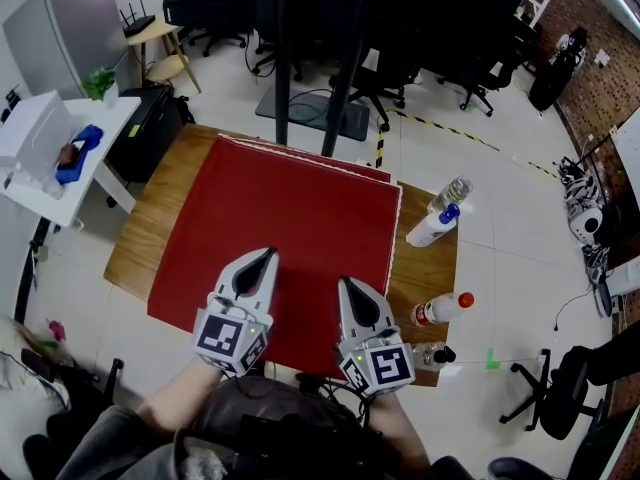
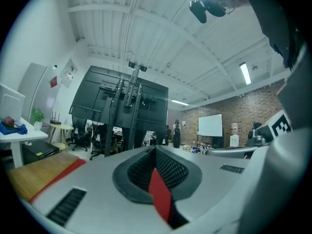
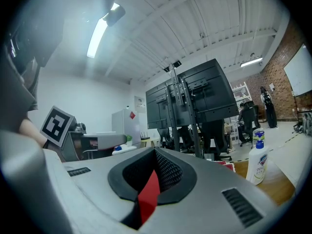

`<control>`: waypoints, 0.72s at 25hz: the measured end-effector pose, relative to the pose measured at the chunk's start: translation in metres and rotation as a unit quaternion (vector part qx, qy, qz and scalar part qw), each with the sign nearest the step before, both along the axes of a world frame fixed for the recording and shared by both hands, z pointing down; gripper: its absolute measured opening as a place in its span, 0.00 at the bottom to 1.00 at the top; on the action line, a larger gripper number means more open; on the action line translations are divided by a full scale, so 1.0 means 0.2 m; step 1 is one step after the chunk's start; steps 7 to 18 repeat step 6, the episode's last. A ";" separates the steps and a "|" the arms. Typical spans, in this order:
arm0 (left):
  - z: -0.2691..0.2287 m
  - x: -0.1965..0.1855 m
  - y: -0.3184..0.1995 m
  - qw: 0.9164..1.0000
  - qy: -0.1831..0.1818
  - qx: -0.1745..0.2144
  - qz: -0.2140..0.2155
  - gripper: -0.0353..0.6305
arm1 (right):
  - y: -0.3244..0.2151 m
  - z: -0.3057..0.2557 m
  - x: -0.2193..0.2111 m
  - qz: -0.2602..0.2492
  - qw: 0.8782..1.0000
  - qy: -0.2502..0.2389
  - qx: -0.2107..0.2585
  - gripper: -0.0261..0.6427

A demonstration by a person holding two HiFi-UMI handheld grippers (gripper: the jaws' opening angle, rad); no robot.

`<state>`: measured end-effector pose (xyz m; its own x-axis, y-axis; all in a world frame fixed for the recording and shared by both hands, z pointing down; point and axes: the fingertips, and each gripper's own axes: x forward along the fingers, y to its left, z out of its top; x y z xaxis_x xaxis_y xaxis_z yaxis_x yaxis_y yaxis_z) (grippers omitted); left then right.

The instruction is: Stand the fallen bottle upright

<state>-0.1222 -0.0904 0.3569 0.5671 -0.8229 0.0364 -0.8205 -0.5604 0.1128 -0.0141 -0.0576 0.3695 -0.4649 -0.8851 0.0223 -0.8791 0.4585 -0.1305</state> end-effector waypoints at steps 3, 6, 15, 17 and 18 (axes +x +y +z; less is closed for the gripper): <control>0.00 0.00 0.01 1.000 0.000 -0.001 0.001 0.06 | 0.00 0.00 -0.01 -0.004 1.000 0.001 -0.002 0.06; 0.00 0.00 0.01 1.000 0.002 0.001 0.006 0.06 | -0.01 0.00 -0.02 -0.006 1.000 0.001 -0.004 0.06; 0.00 0.00 0.01 1.000 0.002 0.001 0.006 0.06 | -0.01 0.00 -0.02 -0.006 1.000 0.001 -0.004 0.06; 0.00 0.00 0.01 1.000 0.002 0.001 0.006 0.06 | -0.01 0.00 -0.02 -0.006 1.000 0.001 -0.004 0.06; 0.00 0.00 0.01 1.000 0.002 0.001 0.006 0.06 | -0.01 0.00 -0.02 -0.006 1.000 0.001 -0.004 0.06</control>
